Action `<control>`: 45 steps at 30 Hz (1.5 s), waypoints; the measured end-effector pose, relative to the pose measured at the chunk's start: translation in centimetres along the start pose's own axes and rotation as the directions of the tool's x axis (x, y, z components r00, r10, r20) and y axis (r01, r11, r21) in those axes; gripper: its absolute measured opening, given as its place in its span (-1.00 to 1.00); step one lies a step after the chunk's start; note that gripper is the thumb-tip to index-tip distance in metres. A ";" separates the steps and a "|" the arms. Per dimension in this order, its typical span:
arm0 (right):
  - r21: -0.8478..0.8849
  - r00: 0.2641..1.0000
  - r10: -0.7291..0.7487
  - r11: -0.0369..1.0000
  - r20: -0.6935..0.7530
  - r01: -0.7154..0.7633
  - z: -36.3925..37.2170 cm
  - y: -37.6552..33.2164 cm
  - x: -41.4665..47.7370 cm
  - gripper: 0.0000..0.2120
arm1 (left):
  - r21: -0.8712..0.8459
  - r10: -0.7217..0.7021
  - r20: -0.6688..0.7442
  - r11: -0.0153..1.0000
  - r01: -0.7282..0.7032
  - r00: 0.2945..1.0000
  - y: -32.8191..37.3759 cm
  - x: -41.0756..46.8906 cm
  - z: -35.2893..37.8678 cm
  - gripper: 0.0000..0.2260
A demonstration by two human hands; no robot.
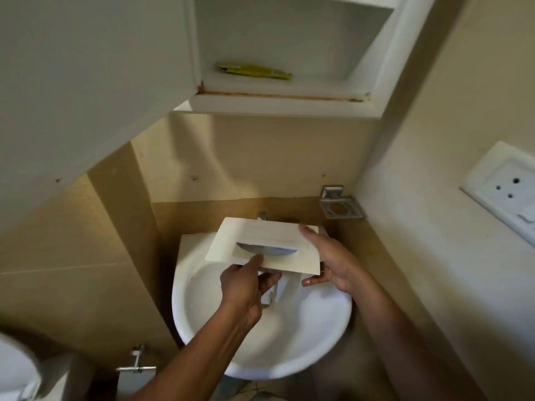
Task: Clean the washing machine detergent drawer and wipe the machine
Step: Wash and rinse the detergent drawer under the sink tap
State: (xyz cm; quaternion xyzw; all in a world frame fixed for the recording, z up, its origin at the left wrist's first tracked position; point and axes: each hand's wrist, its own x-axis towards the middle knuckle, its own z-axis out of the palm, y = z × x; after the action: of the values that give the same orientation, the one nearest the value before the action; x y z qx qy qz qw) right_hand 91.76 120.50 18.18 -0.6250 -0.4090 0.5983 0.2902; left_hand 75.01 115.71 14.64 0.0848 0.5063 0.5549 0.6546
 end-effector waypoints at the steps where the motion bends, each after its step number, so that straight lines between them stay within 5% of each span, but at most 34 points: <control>1: -0.020 0.999 -0.023 1.000 -0.025 0.022 0.1 0.4 -0.2 -0.44 | 0.012 0.002 0.008 1.000 -0.002 1.000 -0.6 -0.5 0.1 -0.81; 8: 0.001 0.981 -0.194 0.981 0.015 0.194 -1.1 1.8 0.0 -0.60 | 0.126 0.069 0.064 0.989 -0.077 0.996 -2.2 -2.5 -1.9 -0.69; 12: -0.021 0.976 -0.209 0.977 0.056 0.210 -3.2 2.9 -0.2 -0.61 | 0.320 0.050 0.176 0.942 -0.105 0.983 -3.7 -4.2 -3.4 -0.75; 15: -0.007 0.975 -0.217 0.976 0.050 0.217 -5.4 3.5 -0.3 -0.56 | 0.466 0.025 0.124 0.881 -0.080 0.992 -5.0 -4.9 -5.2 -0.79; 18: 0.020 0.979 -0.167 0.986 0.114 0.166 -7.9 3.1 -0.2 -0.56 | 0.708 0.242 0.021 0.681 -0.185 0.970 -5.6 -5.6 -6.2 -0.48; 20: 0.029 0.973 -0.128 0.992 0.193 0.125 -8.9 2.0 -0.3 -0.57 | 0.807 0.353 0.096 0.519 -0.280 0.931 -5.1 -5.8 -5.8 -0.22; 22: 0.017 0.962 -0.125 0.992 0.244 0.124 -9.2 0.6 -0.7 -0.53 | 0.830 0.386 0.174 0.437 -0.346 0.906 -4.0 -5.7 -4.5 -0.30; 23: 0.003 0.958 -0.139 0.990 0.252 0.142 -9.0 -0.1 -0.8 -0.49 | 0.800 0.396 0.168 0.480 -0.360 0.903 -3.3 -5.7 -3.8 -0.48; 25: 0.002 0.947 -0.200 0.979 0.251 0.206 -8.6 -1.0 -1.4 -0.49 | 0.591 0.341 0.049 0.748 -0.303 0.939 -1.4 -6.1 -2.7 -0.74; 28: -0.012 0.943 -0.267 0.962 0.198 0.274 -7.7 0.0 -2.2 -0.51 | 0.138 0.134 0.012 0.981 -0.134 0.991 0.9 -6.5 -2.6 -0.65; 31: -0.077 0.959 -0.237 0.965 0.153 0.251 -6.2 3.5 -3.5 -0.51 | 0.320 0.055 0.046 0.945 -0.067 0.997 0.7 -6.8 -2.0 -0.52; 34: -0.138 0.954 -0.261 0.950 0.146 0.281 -4.9 4.7 -5.0 -0.37 | 0.536 0.235 -0.025 0.823 -0.185 0.972 -0.1 -7.0 -1.9 -0.54; 38: -0.239 0.821 -0.562 0.814 -0.099 0.529 -5.0 -1.1 -10.4 -0.44 | 0.549 0.511 0.198 0.649 -0.527 0.836 3.7 -11.8 0.2 -0.85; 40: -0.287 0.659 -0.717 0.696 -0.228 0.659 -5.2 -3.7 -15.0 -0.62 | 0.472 0.657 0.304 0.525 -0.709 0.689 5.5 -15.7 1.8 -0.86; 43: -0.313 0.396 -0.830 0.526 -0.393 0.791 -4.3 -3.0 -17.2 -0.74 | 0.469 0.818 0.255 0.361 -0.806 0.515 5.4 -17.8 2.0 -0.72; 44: -0.304 0.396 -0.816 0.538 -0.420 0.786 -3.6 -1.5 -16.0 -0.74 | 0.503 0.820 0.231 0.359 -0.786 0.523 4.5 -16.8 1.3 -0.70; 45: -0.285 0.477 -0.778 0.605 -0.409 0.743 -3.0 0.5 -13.9 -0.73 | 0.536 0.782 0.197 0.419 -0.733 0.592 3.2 -15.1 0.4 -0.68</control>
State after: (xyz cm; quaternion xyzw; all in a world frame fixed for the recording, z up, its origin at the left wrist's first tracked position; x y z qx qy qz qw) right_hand 95.49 108.68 25.19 -0.5185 -0.5742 0.2112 0.5974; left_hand 75.16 104.82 25.56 0.4702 0.5796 0.6148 0.2548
